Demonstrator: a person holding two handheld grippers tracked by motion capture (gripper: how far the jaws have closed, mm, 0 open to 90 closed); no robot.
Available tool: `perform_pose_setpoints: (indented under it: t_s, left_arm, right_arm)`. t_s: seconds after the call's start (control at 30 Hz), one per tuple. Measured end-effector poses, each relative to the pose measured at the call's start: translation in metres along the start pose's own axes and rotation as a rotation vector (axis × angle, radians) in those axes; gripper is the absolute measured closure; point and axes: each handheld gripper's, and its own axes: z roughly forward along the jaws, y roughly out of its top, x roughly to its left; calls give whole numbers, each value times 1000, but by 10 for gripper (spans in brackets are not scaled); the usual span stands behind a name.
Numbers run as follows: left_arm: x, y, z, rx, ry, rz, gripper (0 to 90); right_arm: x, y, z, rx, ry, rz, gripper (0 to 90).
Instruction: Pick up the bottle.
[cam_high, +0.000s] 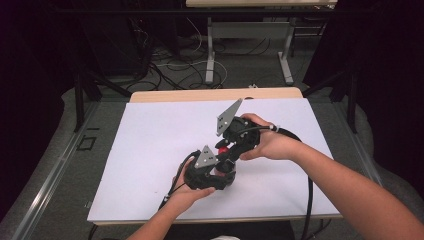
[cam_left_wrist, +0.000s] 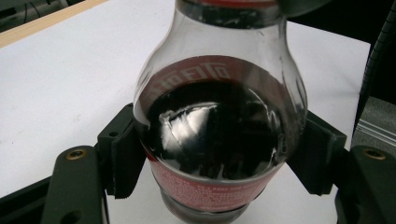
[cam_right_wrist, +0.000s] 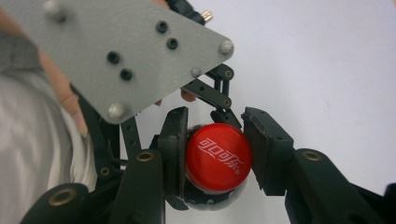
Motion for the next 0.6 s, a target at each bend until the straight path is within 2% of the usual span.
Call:
perform_pose_setpoints:
  t_s: [0.13,0.17,0.2,0.33,0.4,0.43,0.5,0.6]
  left_arm:
    - [1,0,-1,8,1,-1,300]
    - [1,0,-1,4,6,-2,300]
    - [2,0,-1,1,7,-6,300]
    - [3,0,-1,-7,12,-8,300]
    - [4,0,-2,-5,15,-9,300]
    - [4,0,-2,-4,16,-8,300]
    - [4,0,-1,-21,19,-24,300]
    - [4,0,-1,-21,24,-22,301]
  right_arm:
    - [-2,0,1,-10,-7,-2,595]
    - [1,0,0,-12,-36,19,505]
    - [3,0,-1,-19,-41,47,472]
    - [9,2,-3,-37,-66,50,464]
    - [14,3,-4,-31,-108,78,453]
    - [19,3,-4,-25,-148,116,453]
    - [23,2,-4,-22,-182,153,453]
    - [27,1,-5,-16,-227,203,453]
